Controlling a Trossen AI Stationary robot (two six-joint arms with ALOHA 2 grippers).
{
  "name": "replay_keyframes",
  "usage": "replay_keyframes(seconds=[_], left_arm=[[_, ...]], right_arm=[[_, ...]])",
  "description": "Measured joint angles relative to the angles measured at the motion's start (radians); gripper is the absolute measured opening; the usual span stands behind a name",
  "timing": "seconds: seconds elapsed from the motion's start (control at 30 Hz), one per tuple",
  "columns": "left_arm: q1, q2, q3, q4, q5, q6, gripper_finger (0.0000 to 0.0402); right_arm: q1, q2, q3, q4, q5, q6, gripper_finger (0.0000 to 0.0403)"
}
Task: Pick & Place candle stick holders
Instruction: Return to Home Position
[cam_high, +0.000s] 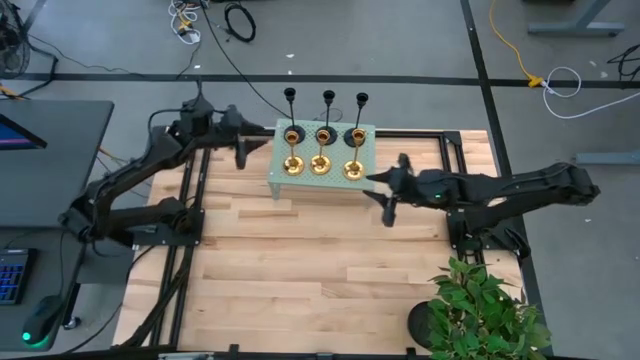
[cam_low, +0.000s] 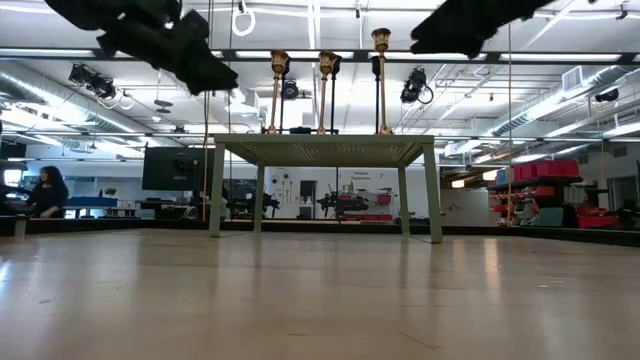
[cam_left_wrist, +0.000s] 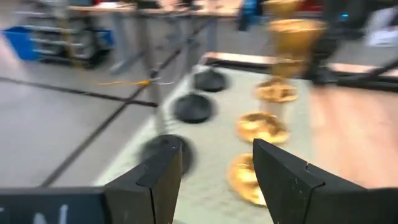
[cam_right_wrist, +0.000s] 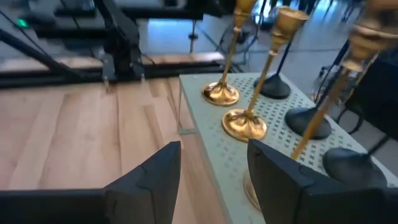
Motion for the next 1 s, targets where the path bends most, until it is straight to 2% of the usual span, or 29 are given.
replay_keyframes(seconds=[0.13, 0.2, 0.3, 0.43, 0.53, 0.67, 0.77, 0.87, 1.0], left_arm=[[-0.036, -0.069, 0.000, -0.082, 0.144, -0.027, 0.0197], [-0.074, -0.098, 0.000, -0.109, 0.183, -0.054, 0.0197], [-0.152, -0.136, 0.000, -0.159, 0.182, -0.069, 0.0197], [-0.249, -0.170, 0.000, -0.221, 0.120, -0.122, 0.0197], [-0.334, -0.188, -0.022, -0.184, 0.054, -0.171, 0.0197], [-0.455, -0.220, -0.126, -0.029, -0.160, -0.259, 0.0197], [-0.554, -0.247, -0.222, 0.097, -0.273, -0.323, 0.0197], [-0.657, -0.266, -0.311, 0.206, -0.360, -0.338, 0.0197], [-0.763, -0.287, -0.382, 0.264, -0.565, -0.329, 0.0197]], right_arm=[[-0.004, -0.126, -0.127, 0.124, -0.004, 0.012, 0.0185], [-0.004, -0.177, -0.183, 0.193, -0.004, 0.022, 0.0185], [-0.004, -0.242, -0.266, 0.260, -0.006, 0.022, 0.0185], [-0.004, -0.309, -0.356, 0.330, -0.006, 0.054, 0.0185], [-0.004, -0.341, -0.407, 0.386, -0.037, 0.073, 0.0185], [-0.004, -0.360, -0.446, 0.410, -0.084, 0.080, 0.0185], [-0.004, -0.364, -0.464, 0.418, -0.085, 0.100, 0.0185], [-0.004, -0.364, -0.495, 0.454, -0.085, 0.091, 0.0185], [-0.004, -0.364, -0.542, 0.538, -0.086, 0.073, 0.0185]])
